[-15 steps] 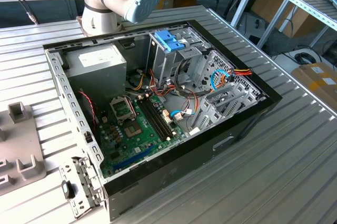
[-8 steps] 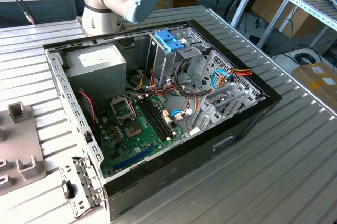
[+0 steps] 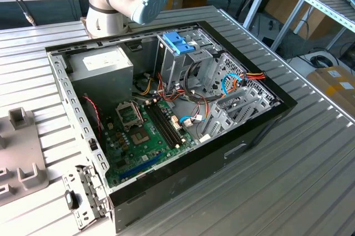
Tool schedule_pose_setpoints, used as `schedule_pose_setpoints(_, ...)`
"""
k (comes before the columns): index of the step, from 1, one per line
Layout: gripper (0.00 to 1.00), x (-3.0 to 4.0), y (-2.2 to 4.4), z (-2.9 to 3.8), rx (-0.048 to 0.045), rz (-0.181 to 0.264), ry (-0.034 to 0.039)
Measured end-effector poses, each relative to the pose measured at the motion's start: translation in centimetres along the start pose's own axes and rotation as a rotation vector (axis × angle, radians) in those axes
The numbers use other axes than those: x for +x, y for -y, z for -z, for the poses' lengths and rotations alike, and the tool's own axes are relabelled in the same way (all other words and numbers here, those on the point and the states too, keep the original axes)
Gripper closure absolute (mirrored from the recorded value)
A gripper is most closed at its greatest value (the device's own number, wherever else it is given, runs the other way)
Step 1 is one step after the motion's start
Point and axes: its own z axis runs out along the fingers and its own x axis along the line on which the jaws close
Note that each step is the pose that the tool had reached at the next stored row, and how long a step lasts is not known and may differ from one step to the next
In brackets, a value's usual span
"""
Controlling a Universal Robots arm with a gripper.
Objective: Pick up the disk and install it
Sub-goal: 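Pick up the disk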
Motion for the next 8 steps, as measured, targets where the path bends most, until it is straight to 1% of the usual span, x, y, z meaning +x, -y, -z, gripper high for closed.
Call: schedule_pose_setpoints(8, 0.63, 0.1, 0.0, 0.02, 0.0, 0.0, 0.0)
